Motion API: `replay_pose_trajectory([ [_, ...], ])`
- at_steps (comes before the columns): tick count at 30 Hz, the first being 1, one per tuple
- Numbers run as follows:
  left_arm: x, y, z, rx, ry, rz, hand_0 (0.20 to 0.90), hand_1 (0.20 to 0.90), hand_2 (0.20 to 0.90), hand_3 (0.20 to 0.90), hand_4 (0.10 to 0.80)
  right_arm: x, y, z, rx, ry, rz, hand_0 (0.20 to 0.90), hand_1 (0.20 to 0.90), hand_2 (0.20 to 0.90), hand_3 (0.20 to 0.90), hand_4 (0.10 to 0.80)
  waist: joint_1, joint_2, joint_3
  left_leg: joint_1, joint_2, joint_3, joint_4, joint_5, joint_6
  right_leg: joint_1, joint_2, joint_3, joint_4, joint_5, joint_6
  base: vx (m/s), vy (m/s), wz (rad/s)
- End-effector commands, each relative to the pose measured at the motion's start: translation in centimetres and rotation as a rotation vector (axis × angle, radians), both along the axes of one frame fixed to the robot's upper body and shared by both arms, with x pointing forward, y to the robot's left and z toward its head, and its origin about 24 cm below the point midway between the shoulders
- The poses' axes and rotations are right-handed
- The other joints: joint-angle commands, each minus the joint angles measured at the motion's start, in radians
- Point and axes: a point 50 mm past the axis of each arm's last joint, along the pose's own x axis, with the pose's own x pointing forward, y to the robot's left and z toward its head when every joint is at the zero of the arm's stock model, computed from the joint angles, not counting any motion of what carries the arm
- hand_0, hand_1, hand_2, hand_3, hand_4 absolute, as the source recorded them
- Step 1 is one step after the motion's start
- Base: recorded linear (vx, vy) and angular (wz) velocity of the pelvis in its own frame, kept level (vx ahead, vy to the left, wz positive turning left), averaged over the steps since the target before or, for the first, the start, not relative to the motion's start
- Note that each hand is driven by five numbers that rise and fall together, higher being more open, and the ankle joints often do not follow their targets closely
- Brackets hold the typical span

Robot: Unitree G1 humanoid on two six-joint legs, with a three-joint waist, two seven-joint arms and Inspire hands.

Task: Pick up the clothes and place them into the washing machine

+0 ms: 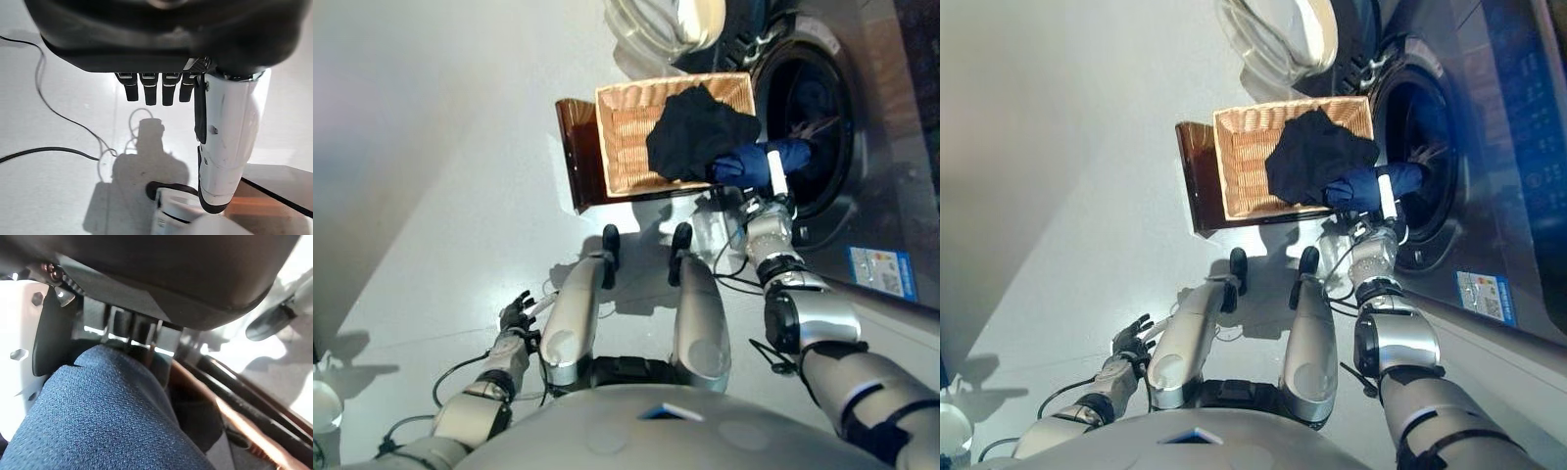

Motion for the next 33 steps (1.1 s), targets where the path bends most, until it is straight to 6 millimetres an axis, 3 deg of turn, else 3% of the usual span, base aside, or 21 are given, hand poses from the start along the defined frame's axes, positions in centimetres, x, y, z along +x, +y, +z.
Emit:
replay_pose_trajectory([
  [1,-3.1,0.0,-0.8,0.014,0.068,-0.015,0.900,0.900,0.900,0.900,0.800,1.7,-2.6,4.6,-0.077,-0.160,-0.078,0.200,0.200,0.200,0.200,0.300,0.014,0.006,-0.051,-0.062,0.019,-0.029,0.085,-0.039,-0.090,0.008,-0.019,0.016,0.053,-0.044,-0.006,-0.026,-0.001,0.06],
  [4,-3.3,0.0,-0.8,0.017,0.068,-0.020,0.900,0.900,0.900,0.900,0.800,2.2,-3.8,6.3,-0.049,-0.217,-0.153,0.200,0.200,0.200,0.200,0.300,0.017,0.019,-0.051,-0.092,0.018,-0.029,0.102,-0.039,-0.090,-0.020,-0.018,0.019,0.077,-0.053,-0.012,-0.036,0.000,0.01],
  [15,-3.6,0.1,-0.8,0.025,0.076,-0.037,0.900,0.900,0.900,0.900,0.800,1.7,-7.2,8.7,0.022,-0.296,-0.344,0.200,0.200,0.200,0.200,0.300,0.018,0.040,-0.068,-0.165,0.021,-0.041,0.211,-0.080,-0.083,-0.097,-0.015,0.027,0.189,-0.103,-0.027,-0.007,-0.004,0.09],
  [17,-3.7,0.2,-0.8,0.029,0.076,-0.039,0.900,0.900,0.900,0.900,0.800,1.5,-8.0,9.4,0.023,-0.316,-0.371,0.200,0.200,0.200,0.200,0.300,0.017,0.042,-0.075,-0.169,0.020,-0.048,0.231,-0.113,-0.086,-0.104,-0.010,0.037,0.213,-0.134,-0.022,0.040,-0.005,-0.17],
  [24,-3.7,0.5,-0.8,0.040,0.074,-0.034,0.900,0.900,0.900,0.900,0.800,0.8,-10.3,11.1,0.023,-0.357,-0.469,0.200,0.200,0.200,0.200,0.300,0.013,0.049,-0.072,-0.188,0.019,-0.034,0.223,-0.091,-0.079,-0.132,-0.013,0.036,0.216,-0.115,-0.027,-0.006,0.007,-0.01],
  [27,-3.9,0.8,-0.7,0.052,0.078,-0.035,0.900,0.900,0.900,0.900,0.800,0.2,-12.2,13.0,0.000,-0.372,-0.529,0.200,0.200,0.200,0.200,0.300,0.016,0.050,-0.087,-0.188,0.012,-0.039,0.219,-0.110,-0.083,-0.138,-0.011,0.045,0.224,-0.134,-0.022,0.028,0.005,0.00],
  [33,-4.3,1.1,-0.8,0.066,0.092,-0.034,0.900,0.900,0.900,0.900,0.800,-0.6,-14.2,15.4,0.012,-0.435,-0.620,0.200,0.200,0.200,0.200,0.300,0.016,0.052,-0.094,-0.220,0.015,-0.035,0.238,-0.093,-0.078,-0.164,-0.016,0.043,0.243,-0.125,-0.032,-0.001,0.007,0.03],
])
